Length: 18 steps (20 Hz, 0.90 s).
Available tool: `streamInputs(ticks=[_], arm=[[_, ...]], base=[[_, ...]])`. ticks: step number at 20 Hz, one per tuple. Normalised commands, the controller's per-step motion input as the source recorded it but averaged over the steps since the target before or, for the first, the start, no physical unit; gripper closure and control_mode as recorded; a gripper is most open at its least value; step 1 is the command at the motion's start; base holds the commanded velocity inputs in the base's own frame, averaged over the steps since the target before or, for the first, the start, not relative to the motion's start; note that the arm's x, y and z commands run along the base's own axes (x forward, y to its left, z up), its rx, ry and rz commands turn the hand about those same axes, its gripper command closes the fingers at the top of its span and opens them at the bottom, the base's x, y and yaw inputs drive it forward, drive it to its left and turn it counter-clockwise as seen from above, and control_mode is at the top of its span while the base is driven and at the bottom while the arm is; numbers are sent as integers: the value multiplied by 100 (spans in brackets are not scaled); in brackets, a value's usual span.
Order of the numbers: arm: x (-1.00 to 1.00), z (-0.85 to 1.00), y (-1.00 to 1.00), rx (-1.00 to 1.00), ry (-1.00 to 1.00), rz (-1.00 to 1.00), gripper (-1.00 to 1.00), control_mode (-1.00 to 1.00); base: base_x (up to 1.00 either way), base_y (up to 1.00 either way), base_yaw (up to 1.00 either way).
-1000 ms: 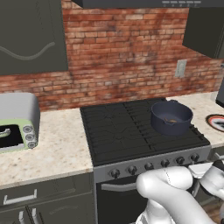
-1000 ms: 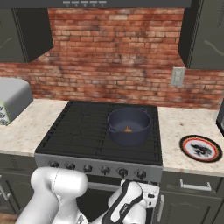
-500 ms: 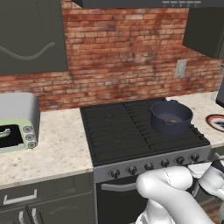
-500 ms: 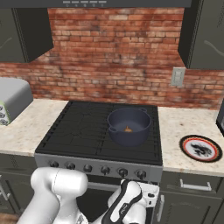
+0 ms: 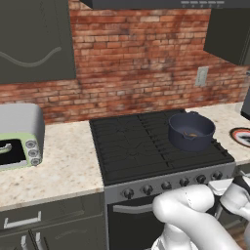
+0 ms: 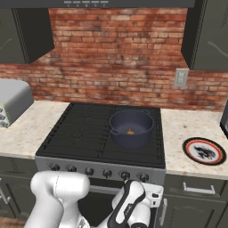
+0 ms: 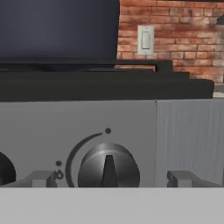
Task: Retrieve the frozen meat and place it in the pot on a burner. Then turn the burner on.
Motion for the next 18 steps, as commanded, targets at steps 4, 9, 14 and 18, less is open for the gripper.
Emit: streamInputs(ticks=[4, 9, 14, 18], arm=[[3, -7, 0, 0, 0, 0, -100, -100], [3, -8, 0, 0, -1, 0, -100, -100], [12, -5, 0, 0, -1, 0, -100, -100], [16, 0, 0, 0, 0, 0, -100, -100]], base=[[0, 0, 0], [0, 0, 0], [0, 0, 0], [0, 0, 0]])
